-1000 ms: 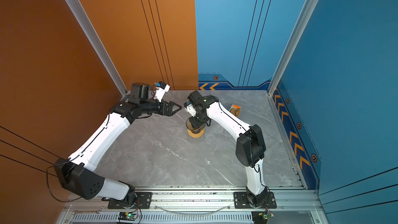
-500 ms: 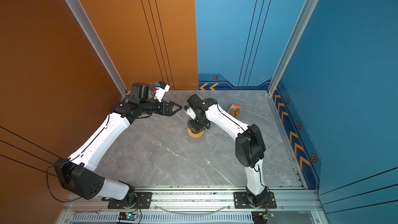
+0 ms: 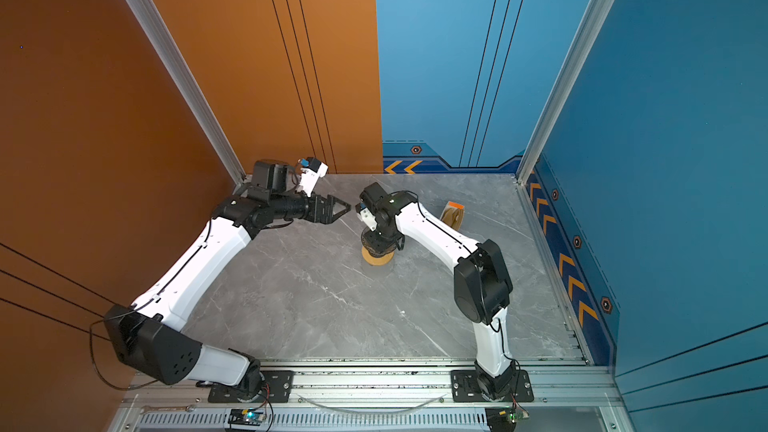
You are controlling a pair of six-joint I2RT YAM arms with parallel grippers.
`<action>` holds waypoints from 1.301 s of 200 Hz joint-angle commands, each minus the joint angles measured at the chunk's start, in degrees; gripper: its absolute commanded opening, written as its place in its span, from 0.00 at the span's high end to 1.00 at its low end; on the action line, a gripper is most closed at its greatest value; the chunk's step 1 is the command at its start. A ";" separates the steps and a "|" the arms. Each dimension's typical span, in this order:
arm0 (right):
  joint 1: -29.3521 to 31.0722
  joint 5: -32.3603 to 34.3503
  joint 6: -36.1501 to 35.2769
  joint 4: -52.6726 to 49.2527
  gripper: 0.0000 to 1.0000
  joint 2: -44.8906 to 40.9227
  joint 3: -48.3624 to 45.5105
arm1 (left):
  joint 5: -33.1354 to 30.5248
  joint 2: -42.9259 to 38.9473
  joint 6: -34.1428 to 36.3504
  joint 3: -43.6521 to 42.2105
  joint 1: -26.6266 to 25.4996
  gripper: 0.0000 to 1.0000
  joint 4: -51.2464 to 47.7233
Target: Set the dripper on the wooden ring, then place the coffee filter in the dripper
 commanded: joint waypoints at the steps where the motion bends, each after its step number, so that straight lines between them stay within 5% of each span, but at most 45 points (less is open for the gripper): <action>1: 0.26 2.85 1.81 0.56 0.61 -1.37 0.68 | 1.40 0.12 -0.22 -0.42 0.20 0.02 0.64; 81: 0.17 2.34 3.18 0.51 0.69 -4.31 3.43 | 1.81 0.23 -0.47 -0.39 0.09 0.02 0.70; 195: -0.27 1.00 3.91 0.35 1.00 -1.61 3.45 | 1.75 0.15 -0.66 -0.40 0.06 0.02 0.65; 260: -0.61 0.40 3.79 0.68 1.00 0.32 3.16 | 1.76 0.14 -0.73 -0.38 0.03 0.02 0.67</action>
